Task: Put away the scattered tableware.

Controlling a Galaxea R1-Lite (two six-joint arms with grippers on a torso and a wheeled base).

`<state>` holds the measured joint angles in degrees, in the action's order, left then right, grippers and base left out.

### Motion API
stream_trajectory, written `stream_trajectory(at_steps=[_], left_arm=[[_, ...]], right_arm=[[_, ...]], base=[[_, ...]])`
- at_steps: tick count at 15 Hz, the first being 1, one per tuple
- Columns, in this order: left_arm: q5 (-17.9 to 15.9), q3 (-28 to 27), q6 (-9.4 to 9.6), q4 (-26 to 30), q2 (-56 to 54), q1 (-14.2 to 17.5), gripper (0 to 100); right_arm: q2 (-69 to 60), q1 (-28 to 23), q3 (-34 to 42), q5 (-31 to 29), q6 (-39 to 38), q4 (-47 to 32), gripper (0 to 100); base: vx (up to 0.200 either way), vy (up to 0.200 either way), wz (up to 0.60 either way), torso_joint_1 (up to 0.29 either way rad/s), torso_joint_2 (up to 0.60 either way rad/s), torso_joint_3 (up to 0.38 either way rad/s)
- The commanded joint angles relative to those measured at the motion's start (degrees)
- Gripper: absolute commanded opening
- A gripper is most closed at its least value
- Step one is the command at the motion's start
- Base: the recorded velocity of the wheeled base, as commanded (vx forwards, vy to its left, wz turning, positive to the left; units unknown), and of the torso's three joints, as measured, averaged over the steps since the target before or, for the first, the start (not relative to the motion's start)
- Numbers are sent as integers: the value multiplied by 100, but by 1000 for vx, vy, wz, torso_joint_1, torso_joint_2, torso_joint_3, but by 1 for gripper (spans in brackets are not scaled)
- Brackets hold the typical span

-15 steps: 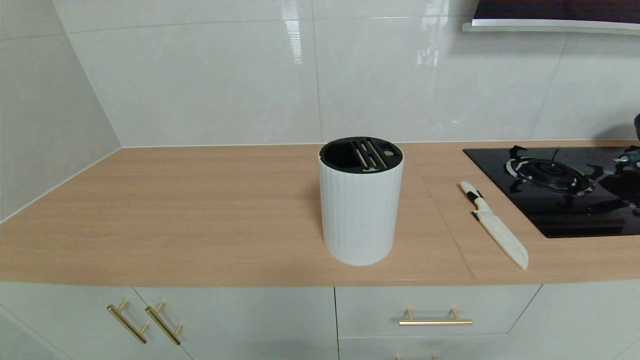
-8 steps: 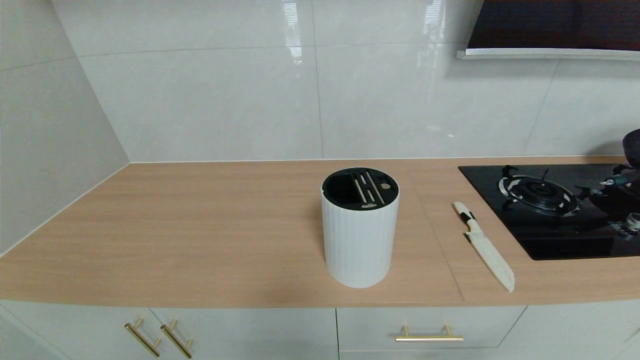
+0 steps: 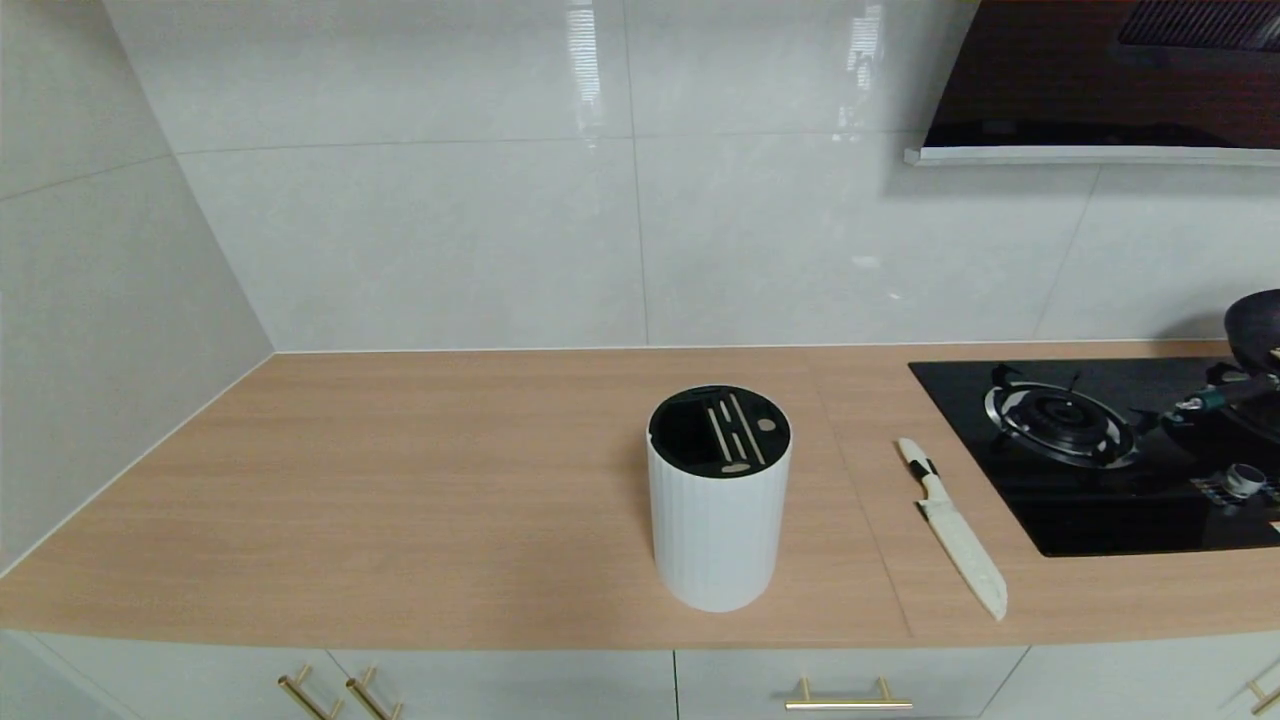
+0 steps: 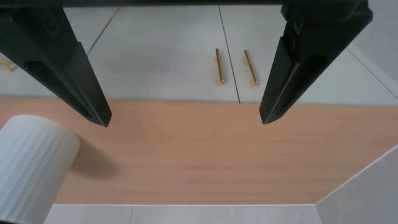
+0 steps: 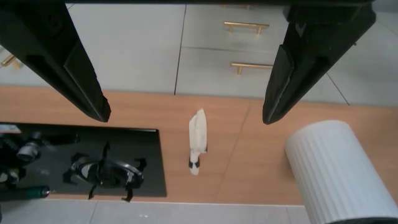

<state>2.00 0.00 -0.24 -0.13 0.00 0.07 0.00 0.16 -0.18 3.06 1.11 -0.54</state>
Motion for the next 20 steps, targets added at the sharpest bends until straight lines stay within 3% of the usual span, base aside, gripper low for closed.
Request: stream_trajectory(at_steps=[1, 5, 20], left_arm=[[2, 0, -2, -4, 9, 1, 100], [2, 0, -2, -4, 9, 1, 100], [2, 0, -2, -4, 9, 1, 100]], right_arm=[[9, 2, 1, 2, 3, 1, 100], [9, 2, 1, 2, 3, 1, 100], [9, 2, 9, 2, 21, 36, 100]], base=[[0, 0, 0, 188, -373, -188], [0, 0, 0, 150, -299, -152], [0, 0, -40, 0, 0, 0]])
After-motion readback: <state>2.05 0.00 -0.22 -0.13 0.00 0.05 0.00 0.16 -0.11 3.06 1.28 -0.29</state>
